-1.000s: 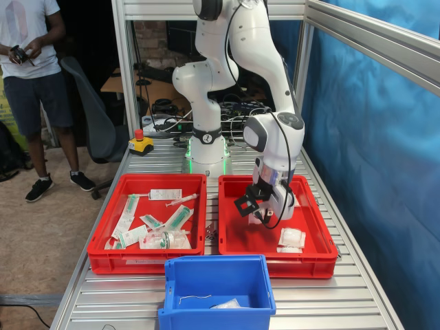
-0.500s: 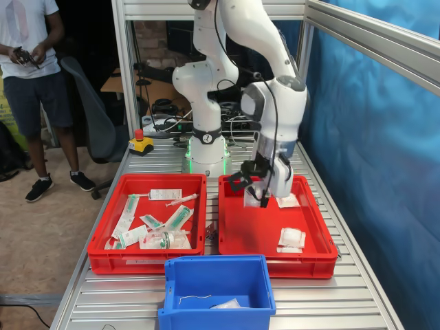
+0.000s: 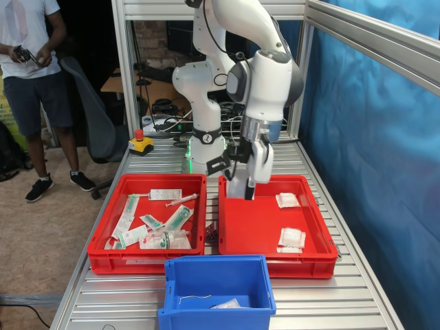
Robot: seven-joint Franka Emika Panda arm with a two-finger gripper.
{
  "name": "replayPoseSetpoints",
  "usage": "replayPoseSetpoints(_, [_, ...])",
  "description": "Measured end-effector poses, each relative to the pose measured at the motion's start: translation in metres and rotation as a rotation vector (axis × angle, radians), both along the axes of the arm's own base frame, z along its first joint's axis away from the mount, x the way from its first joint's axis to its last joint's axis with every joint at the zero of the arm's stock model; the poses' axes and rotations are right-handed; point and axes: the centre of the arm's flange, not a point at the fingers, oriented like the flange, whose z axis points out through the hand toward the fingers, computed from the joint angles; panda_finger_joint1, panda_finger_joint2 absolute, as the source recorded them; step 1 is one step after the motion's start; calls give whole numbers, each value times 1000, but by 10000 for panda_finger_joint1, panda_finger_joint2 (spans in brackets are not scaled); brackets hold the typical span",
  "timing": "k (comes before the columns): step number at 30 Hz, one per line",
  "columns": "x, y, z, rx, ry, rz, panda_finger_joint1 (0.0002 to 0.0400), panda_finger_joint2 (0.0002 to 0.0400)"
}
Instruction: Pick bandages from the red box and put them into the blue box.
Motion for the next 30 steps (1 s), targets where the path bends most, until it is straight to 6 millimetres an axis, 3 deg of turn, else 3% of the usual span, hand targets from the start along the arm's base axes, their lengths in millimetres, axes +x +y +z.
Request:
replayPoseSetpoints(9, [36,-38,52,25,-101,-71,54,54])
replayPoseSetpoints(16, [62,-56,74,34,-159,-112,54,54])
replayPoseSetpoints(23, [95,-70,74,26,-195,-155,54,54])
replayPoseSetpoints(30, [117,-78,57,-4,-200,-174,54,54])
